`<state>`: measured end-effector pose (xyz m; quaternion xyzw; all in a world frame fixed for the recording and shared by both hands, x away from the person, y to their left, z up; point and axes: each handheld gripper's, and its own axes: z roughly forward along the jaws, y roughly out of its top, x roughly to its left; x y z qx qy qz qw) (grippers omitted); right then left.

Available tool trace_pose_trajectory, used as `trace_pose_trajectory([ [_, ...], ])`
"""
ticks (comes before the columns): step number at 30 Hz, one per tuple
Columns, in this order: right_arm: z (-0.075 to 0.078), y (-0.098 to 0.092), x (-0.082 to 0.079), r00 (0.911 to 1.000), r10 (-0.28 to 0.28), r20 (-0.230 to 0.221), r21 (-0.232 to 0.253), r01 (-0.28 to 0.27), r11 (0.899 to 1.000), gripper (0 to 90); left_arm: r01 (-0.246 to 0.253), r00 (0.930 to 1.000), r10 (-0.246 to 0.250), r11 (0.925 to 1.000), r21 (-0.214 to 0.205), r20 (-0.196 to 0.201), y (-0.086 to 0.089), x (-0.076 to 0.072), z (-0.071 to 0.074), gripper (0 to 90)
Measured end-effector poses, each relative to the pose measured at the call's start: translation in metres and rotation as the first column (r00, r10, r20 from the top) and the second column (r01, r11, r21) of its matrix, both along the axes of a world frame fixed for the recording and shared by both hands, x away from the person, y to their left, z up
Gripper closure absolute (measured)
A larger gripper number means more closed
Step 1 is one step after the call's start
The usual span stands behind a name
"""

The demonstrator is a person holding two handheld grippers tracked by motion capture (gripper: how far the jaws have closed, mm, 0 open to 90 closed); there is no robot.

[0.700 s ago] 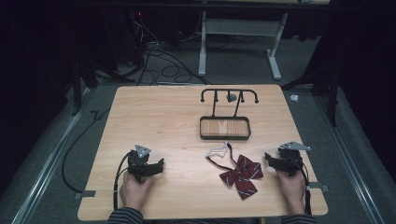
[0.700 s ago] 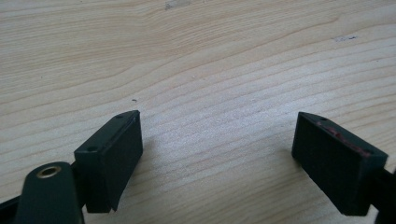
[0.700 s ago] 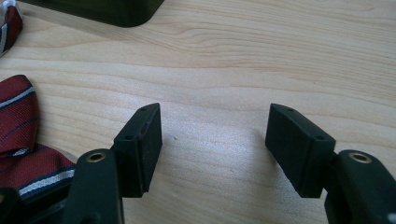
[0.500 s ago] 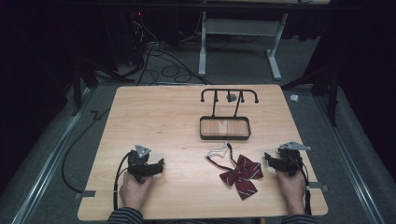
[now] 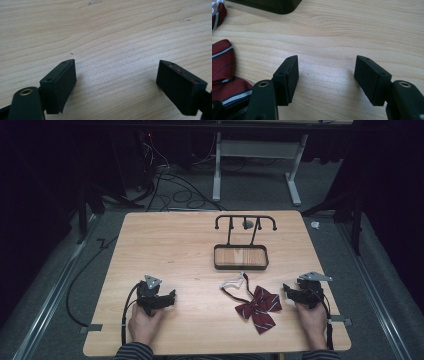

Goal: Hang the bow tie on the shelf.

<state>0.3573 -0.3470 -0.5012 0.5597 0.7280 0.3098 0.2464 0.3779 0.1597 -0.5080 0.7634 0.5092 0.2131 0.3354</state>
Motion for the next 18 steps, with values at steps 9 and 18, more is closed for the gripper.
trace_pose_trajectory([
  [9,0.0,0.0005,-0.0007,1.0,-0.005,0.004,-0.001,0.005,1.0,40.1,0.0,1.0,0.0,1.0,-0.001,0.0,0.0001,0.0001,0.0,16.7],
  [18,0.0004,-0.0016,-0.0015,0.9998,0.018,0.0,-0.003,-0.018,1.0,40.4,0.001,1.0,-0.001,1.0,-0.002,-0.001,0.0003,0.0001,0.0001,16.8],
])
